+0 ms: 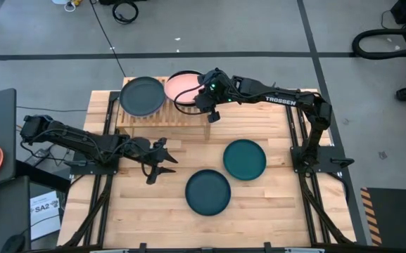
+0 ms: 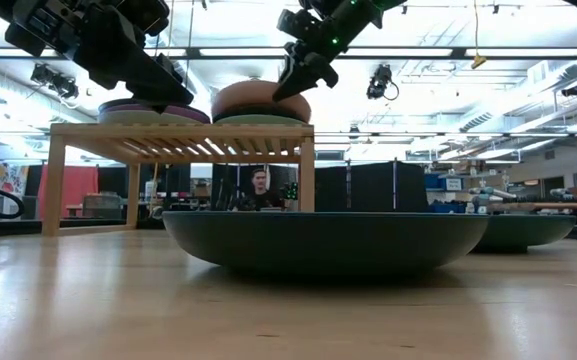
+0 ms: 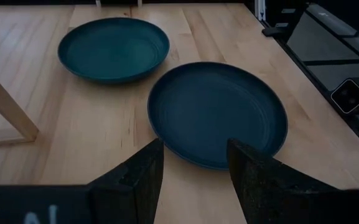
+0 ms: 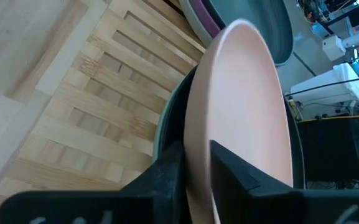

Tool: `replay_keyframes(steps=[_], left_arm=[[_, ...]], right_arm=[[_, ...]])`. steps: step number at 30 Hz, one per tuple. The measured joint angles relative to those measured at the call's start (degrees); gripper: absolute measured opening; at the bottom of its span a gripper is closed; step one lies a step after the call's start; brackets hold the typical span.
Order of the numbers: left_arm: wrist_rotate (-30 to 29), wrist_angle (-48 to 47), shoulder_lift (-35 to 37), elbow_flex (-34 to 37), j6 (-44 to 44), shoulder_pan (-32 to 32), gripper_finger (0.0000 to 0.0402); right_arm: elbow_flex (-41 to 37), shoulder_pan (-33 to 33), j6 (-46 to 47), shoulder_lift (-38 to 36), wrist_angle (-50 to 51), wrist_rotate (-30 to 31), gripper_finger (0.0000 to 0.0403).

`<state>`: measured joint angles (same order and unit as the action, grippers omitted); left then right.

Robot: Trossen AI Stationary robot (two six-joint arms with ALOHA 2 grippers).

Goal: Place and stack plates onto a shelf
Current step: Stack the light pink plate on the top of the other black plate on the shelf

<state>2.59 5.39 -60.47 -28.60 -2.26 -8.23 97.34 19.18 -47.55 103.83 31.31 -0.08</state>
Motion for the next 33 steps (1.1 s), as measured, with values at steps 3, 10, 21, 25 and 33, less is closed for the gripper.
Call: replay_keyframes(steps=[3,10,21,25,33], left_arm=[[0.0,0.0,0.0,0.0,0.0,0.0,0.0183],[0.0,0.0,0.0,0.0,0.0,0.0,0.0183],[0.0,0.0,0.0,0.0,0.0,0.0,0.0183],[0.0,0.0,0.0,0.0,0.0,0.0,0.0183],[0.0,0.0,0.0,0.0,0.0,0.0,0.0183]], right_arm=[[0.0,0.0,0.0,0.0,0.0,0.0,0.0094],[0.0,0.0,0.4,0.0,0.0,0.0,0.0124],[0.0,0.0,0.4,0.0,0.0,0.9,0.0151],[0.0,0.0,0.4,0.0,-0.5,0.9,0.0153],[0.0,0.0,1.1,0.0,-8.3,0.8,0.0153]])
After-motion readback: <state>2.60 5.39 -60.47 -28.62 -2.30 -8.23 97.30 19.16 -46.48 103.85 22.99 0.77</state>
